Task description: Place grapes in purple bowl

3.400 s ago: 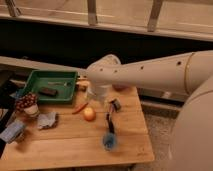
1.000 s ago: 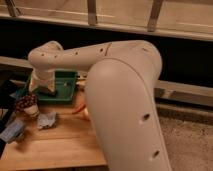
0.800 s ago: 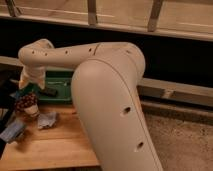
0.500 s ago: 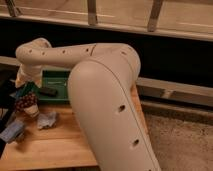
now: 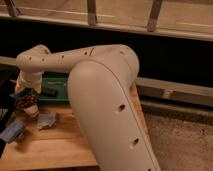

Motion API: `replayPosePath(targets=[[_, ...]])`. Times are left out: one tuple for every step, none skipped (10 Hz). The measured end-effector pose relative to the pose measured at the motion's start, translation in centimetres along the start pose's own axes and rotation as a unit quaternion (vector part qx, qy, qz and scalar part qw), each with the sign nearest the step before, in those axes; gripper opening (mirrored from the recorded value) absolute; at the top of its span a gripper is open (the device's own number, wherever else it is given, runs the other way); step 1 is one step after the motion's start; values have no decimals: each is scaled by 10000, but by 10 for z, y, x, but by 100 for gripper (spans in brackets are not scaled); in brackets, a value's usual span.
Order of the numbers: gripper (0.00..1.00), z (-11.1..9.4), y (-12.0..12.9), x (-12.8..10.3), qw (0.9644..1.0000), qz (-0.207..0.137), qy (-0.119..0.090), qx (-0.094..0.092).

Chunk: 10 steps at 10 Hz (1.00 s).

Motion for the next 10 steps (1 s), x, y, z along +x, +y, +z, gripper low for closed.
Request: replayPosePath(targets=[[64,11,2,7,10000,5,74,-44],[64,18,3,11,9999,19,132,-80],[64,50,11,13,9991,-8,374,-201],[64,56,10,11,9990,-4,417,-176],[64,59,7,8,9990,7,437,-129],[57,62,1,4,9989,27,469,-35],[48,65,-3,5,9988,33,484,36],[37,64,-7,6,9987,68,487,129],[29,61,-11,6,9986,98,469,201],[18,58,-16,7,9985,128,450,287]])
